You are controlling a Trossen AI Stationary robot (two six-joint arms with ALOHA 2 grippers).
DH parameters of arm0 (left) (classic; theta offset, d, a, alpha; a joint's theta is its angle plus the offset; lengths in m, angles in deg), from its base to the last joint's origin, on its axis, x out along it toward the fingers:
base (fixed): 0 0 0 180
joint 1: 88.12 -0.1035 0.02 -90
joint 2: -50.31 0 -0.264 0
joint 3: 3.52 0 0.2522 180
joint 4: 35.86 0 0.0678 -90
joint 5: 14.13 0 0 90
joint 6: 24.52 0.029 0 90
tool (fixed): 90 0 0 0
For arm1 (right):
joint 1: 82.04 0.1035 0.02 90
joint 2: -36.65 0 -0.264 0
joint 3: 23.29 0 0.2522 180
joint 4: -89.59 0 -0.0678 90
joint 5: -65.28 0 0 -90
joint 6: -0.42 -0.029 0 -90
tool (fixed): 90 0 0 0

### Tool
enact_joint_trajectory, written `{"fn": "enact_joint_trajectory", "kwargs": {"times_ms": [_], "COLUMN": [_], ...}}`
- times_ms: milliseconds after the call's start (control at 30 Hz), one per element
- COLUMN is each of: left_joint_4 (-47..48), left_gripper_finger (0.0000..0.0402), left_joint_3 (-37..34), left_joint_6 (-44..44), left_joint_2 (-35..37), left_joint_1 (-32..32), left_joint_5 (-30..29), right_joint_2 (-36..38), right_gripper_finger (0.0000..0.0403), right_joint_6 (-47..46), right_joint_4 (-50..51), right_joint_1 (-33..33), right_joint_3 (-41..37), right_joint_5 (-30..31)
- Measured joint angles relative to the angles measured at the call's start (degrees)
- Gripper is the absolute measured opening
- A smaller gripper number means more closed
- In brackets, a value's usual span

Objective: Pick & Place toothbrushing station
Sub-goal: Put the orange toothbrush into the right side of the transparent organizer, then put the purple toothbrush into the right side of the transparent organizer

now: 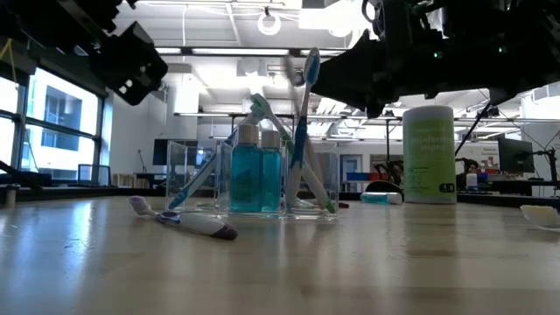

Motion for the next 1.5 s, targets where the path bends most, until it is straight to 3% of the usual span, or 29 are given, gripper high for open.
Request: {"fn": "enact_joint_trajectory", "kwargs": {"times_ms": [267, 400, 567, 800, 1133, 1400, 1500], "left_joint_4": [0.1, 1.8, 8.8, 16.9, 33.3, 33.8, 33.7], "left_gripper_finger": [0.0238, 0.0238, 0.0238, 0.0237, 0.0232, 0.0232, 0.0232], "left_joint_3": [0.0, 0.0, 0.0, 0.1, 0.1, 0.1, 0.1], "left_joint_6": [0.2, 0.2, 0.1, 0.8, -0.3, 0.4, 0.4], "left_joint_2": [0.0, 0.0, 0.0, -0.1, -0.1, -0.1, -0.2], "left_joint_1": [0.7, 0.8, 0.7, 3.9, 6.8, 3.6, 1.4], "left_joint_5": [-1.0, -5.9, -9.6, -11.1, -31.0, -31.6, -28.1], "right_joint_2": [4.5, 9.9, 14.1, 14.7, 14.7, 14.7, 14.7], "right_gripper_finger": [0.0237, 0.0256, 0.0260, 0.0257, 0.0256, 0.0256, 0.0256], "right_joint_6": [0.1, 0.5, 0.2, 0.5, 0.3, 0.2, 0.2], "right_joint_4": [1.5, 8.7, 16.4, 17.5, 18.3, 18.9, 19.1], "right_joint_1": [0.2, 1.2, 3.7, 6.8, 7.3, 7.3, 7.3], "right_joint_3": [0.0, 0.0, 0.0, 0.0, 0.0, 0.0, 0.0], "right_joint_5": [-0.3, -1.3, -1.5, -1.6, -1.7, -1.7, -1.7]}}
